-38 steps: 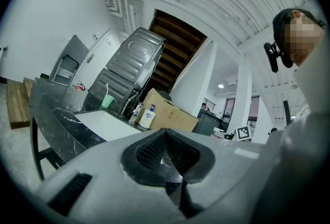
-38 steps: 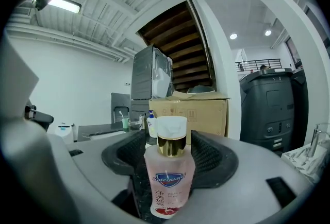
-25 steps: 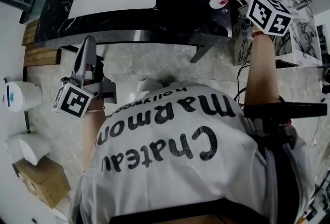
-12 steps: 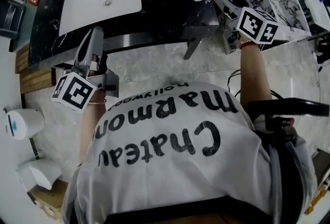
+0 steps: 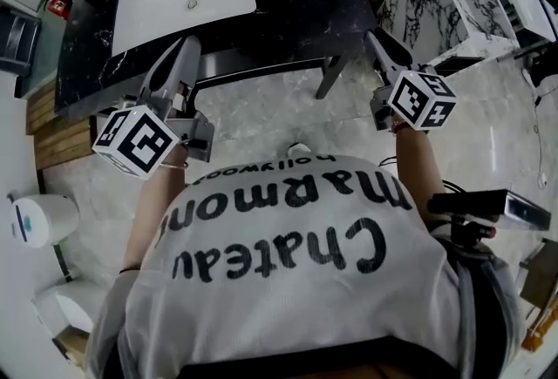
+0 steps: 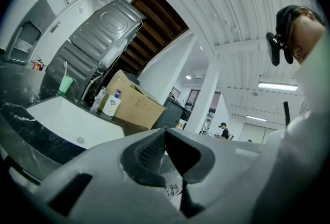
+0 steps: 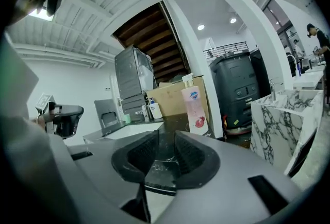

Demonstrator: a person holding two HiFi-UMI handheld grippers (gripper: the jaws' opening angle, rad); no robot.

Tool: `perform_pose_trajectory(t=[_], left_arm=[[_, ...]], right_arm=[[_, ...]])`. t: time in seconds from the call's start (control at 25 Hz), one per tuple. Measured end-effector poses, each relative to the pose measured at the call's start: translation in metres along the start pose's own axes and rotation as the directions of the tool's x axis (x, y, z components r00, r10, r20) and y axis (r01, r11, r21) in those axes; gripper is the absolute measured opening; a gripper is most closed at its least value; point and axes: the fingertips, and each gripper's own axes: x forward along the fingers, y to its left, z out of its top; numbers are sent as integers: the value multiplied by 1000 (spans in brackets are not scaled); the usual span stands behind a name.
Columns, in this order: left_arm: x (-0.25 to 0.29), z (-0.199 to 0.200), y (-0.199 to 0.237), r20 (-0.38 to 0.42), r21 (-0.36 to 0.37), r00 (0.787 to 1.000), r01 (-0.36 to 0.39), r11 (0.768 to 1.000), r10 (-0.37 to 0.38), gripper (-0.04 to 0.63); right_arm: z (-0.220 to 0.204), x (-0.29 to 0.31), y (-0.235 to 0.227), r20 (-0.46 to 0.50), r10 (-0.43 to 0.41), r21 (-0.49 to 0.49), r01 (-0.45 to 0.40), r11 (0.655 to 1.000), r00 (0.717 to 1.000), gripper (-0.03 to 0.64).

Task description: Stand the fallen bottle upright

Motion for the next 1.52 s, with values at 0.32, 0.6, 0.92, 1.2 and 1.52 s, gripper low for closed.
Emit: perform_pose_trajectory(t=[0.32, 0.6, 0.92, 1.2, 1.52], left_arm=[[-49, -7, 8, -39, 22, 997, 61, 998, -60, 14], [-72, -24, 19, -99, 60, 992, 84, 995, -78, 14], [-97, -45, 21, -123, 46, 981, 157, 987, -150, 14], [-96, -45, 26, -113, 35, 981, 161, 986, -156, 14], [-93, -41, 25, -98, 23, 981, 173, 985, -170, 14]], right_arm=[[-10, -61, 46, 55, -96, 57, 93, 994, 994, 14], [-41, -105, 63, -12, -246, 45, 246, 968, 969, 14], [-66, -132, 92, -32, -300, 14, 300, 954, 953, 12], [-69, -135, 94, -30, -319, 32, 320, 947, 947, 12], [-64, -133, 97, -28, -314, 26, 315, 949, 949, 12]])
